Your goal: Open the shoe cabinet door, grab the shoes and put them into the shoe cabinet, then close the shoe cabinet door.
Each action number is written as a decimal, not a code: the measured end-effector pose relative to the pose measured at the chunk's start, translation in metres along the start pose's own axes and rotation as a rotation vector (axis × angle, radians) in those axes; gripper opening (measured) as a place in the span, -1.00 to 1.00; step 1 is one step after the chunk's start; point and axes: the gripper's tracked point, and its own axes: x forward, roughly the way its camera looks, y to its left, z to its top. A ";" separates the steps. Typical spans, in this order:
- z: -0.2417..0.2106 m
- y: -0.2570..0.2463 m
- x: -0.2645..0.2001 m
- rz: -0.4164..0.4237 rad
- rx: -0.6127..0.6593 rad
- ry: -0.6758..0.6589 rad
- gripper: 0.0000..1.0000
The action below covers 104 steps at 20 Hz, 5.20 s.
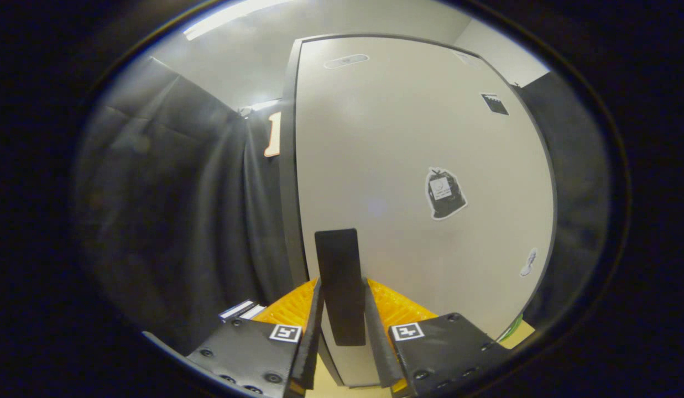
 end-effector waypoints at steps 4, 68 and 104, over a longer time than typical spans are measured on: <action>0.000 -0.001 0.004 -0.002 -0.006 -0.018 -0.31; 0.034 -0.195 -0.244 -0.184 0.056 -0.054 -0.89; -0.150 -0.172 -0.255 -0.116 0.051 0.295 -0.95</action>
